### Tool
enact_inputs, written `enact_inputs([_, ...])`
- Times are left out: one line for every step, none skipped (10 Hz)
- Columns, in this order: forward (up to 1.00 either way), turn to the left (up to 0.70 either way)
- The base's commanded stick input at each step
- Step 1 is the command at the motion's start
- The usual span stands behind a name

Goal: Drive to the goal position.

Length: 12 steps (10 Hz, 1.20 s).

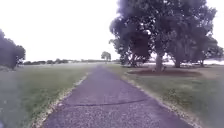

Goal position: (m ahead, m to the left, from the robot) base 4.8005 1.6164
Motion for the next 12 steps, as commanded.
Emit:
enact_inputs([0.45, 0.00])
enact_inputs([0.45, 0.00])
enact_inputs([0.45, 0.00])
enact_inputs([0.45, 0.00])
enact_inputs([0.45, 0.00])
enact_inputs([0.45, 0.00])
enact_inputs([0.45, 0.00])
enact_inputs([0.45, 0.00])
enact_inputs([0.45, 0.00])
enact_inputs([0.45, 0.00])
enact_inputs([0.45, 0.00])
enact_inputs([0.45, 0.26])
